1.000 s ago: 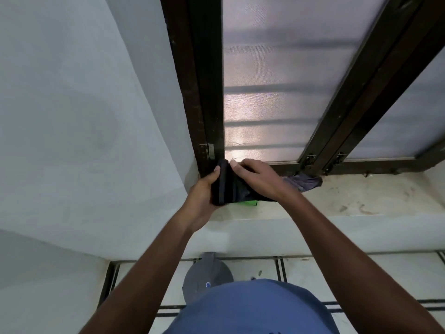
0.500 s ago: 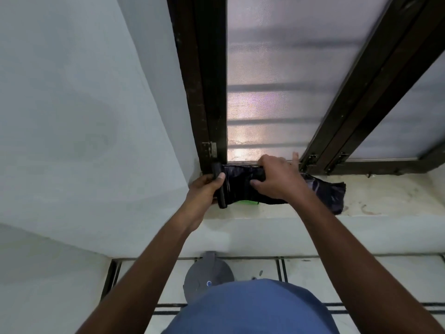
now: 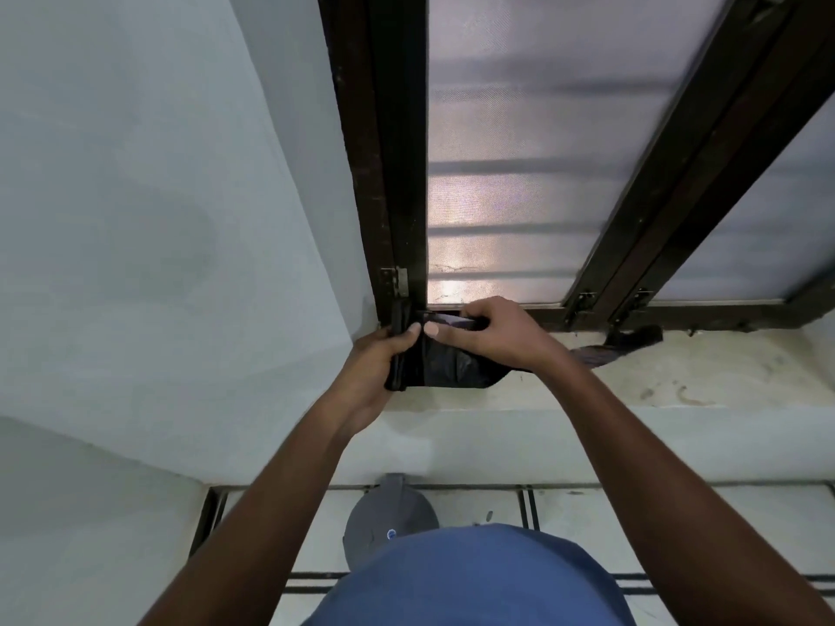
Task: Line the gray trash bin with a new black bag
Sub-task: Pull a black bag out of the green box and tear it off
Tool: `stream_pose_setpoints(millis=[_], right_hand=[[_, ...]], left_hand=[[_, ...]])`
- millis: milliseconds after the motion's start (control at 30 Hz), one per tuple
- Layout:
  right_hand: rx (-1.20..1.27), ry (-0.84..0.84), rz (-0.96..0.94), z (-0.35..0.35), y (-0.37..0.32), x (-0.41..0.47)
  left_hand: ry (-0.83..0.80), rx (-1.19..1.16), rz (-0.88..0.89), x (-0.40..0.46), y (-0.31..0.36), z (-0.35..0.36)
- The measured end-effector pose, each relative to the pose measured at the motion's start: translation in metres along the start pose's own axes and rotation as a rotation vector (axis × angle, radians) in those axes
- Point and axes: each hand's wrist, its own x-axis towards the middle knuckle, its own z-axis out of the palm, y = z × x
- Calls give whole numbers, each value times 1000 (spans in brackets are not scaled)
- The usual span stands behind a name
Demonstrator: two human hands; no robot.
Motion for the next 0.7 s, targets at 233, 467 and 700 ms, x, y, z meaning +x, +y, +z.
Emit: stream_pose_setpoints(millis=[233, 467, 700], right_hand=[[-461, 109, 16, -12, 3, 1], [-161, -32, -91, -12, -11, 6], [26, -65, -65, 1, -6, 7]], left_hand=[[114, 103, 22, 0, -6, 0], [68, 12, 38, 3, -4, 6], [31, -68, -4, -3, 4, 8]])
